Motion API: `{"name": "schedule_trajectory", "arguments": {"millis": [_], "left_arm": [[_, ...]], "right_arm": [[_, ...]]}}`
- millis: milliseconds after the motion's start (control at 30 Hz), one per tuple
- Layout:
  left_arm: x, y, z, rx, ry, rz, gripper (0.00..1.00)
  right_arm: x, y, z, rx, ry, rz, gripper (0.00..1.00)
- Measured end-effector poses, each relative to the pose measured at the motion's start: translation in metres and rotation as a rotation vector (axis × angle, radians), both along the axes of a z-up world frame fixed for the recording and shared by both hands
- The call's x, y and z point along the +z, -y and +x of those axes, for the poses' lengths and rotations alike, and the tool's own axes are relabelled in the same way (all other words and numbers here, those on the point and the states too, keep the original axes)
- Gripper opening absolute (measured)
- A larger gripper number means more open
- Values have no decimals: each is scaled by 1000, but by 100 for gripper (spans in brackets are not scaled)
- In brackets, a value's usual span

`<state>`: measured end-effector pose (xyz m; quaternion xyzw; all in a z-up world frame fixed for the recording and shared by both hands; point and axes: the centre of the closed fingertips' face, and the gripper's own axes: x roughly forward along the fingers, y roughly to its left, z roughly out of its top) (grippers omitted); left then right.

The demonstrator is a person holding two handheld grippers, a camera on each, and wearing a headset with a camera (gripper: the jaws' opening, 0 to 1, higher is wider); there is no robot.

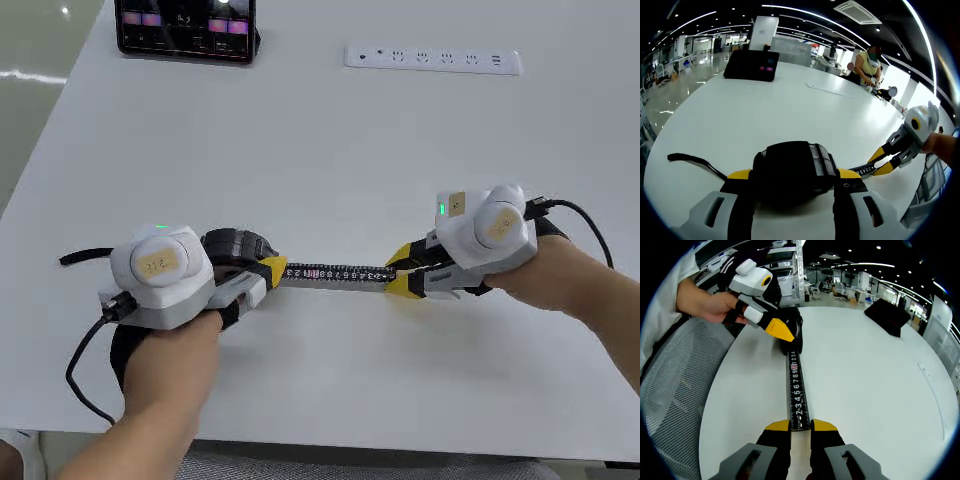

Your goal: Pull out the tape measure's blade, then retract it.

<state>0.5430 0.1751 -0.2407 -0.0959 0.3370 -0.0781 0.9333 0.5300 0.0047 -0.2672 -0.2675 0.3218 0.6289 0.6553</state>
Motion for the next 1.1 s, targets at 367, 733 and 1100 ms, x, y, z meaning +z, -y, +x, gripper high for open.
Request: {"name": "schedule_trajectory", "arguments": {"millis": [367,733,1100], "left_arm": [[0,0,0,-1,0,-8,60],[0,-1,0,0,2,-21,60],[1,-1,0,0,1,-30,60]], "right_arm": [[2,-10,-2,0,-5,13,11],[3,-23,-4,5,-11,29,11],[1,-36,-2,8,-15,47,11]]}}
